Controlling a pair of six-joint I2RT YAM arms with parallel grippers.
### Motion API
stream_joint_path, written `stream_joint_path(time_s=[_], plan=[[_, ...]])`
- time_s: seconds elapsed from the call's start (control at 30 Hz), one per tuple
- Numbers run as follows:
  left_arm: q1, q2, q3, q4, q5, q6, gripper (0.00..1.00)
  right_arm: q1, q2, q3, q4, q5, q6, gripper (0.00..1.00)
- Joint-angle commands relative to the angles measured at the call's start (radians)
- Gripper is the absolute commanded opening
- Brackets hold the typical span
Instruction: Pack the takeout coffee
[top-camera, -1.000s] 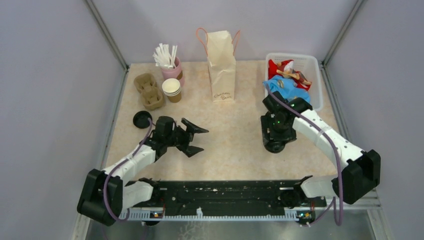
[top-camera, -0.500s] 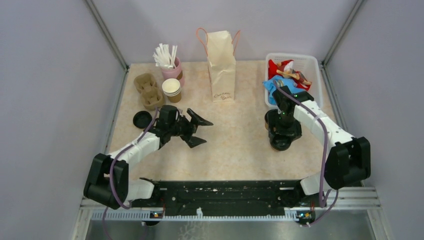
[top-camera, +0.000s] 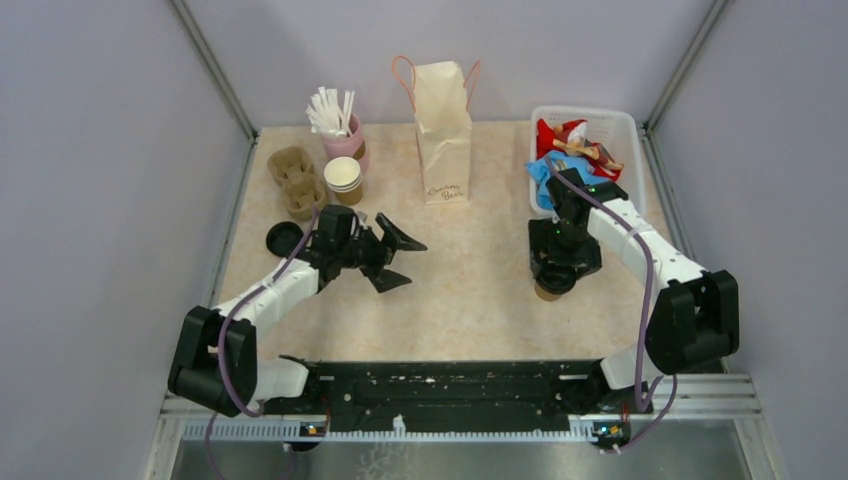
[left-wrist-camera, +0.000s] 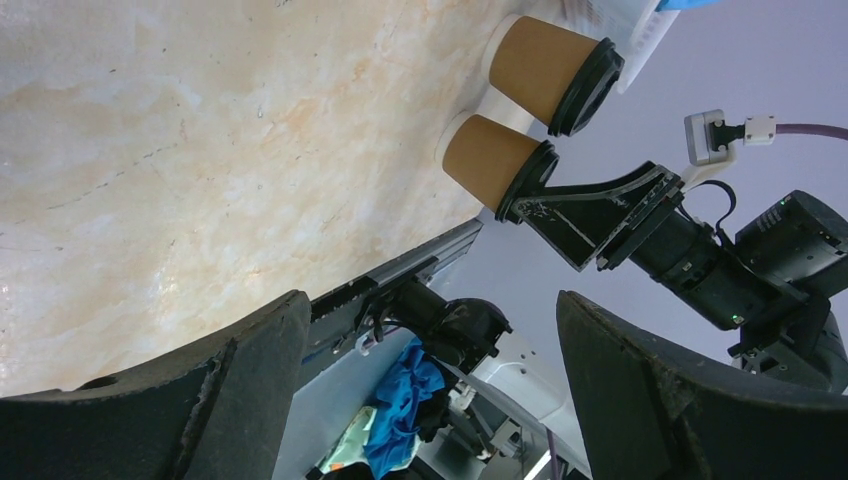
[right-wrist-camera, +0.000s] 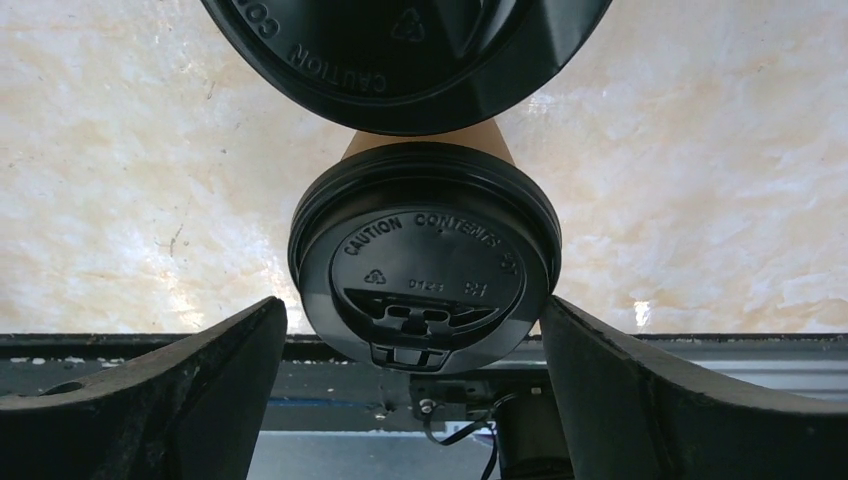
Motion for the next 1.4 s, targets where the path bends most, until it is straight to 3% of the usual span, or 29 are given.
stream_joint_path(time_s=[0.0,0.3,0.7,0.87,1.1,1.37], plan=[[0.009,-0.025,0.060,-0.037,0.004,0.069,0.98,-0.005,-0.009,0.032,0.008,-0.013,-0.021,0.97],[0.010,-0.125,0.182,-0.219,-0.127,0.263,0.98,-0.005,-0.077,0.158,-0.087,0.010,-0.041,0.99],[0.010,-0.298,0.283,-0.502,-0.264,0.485,0.97,0.054,-0.302,0.111,-0.055,-0.216,-0.008,0.99],[0.010,-0.338,0.386,-0.644,-0.436,0.588,0.86,0.055,-0.393,0.105,-0.078,-0.263,0.025,0.99],[0.070,-0.125,0.662,-0.798,-0.677,0.687,0.83,0.055,-0.422,0.127,-0.078,-0.270,0.001,0.99],[0.414,0.166,0.786,-0.642,-0.607,0.779,0.66,0.054,-0.350,0.137,-0.001,-0.234,-0.026,0.99]])
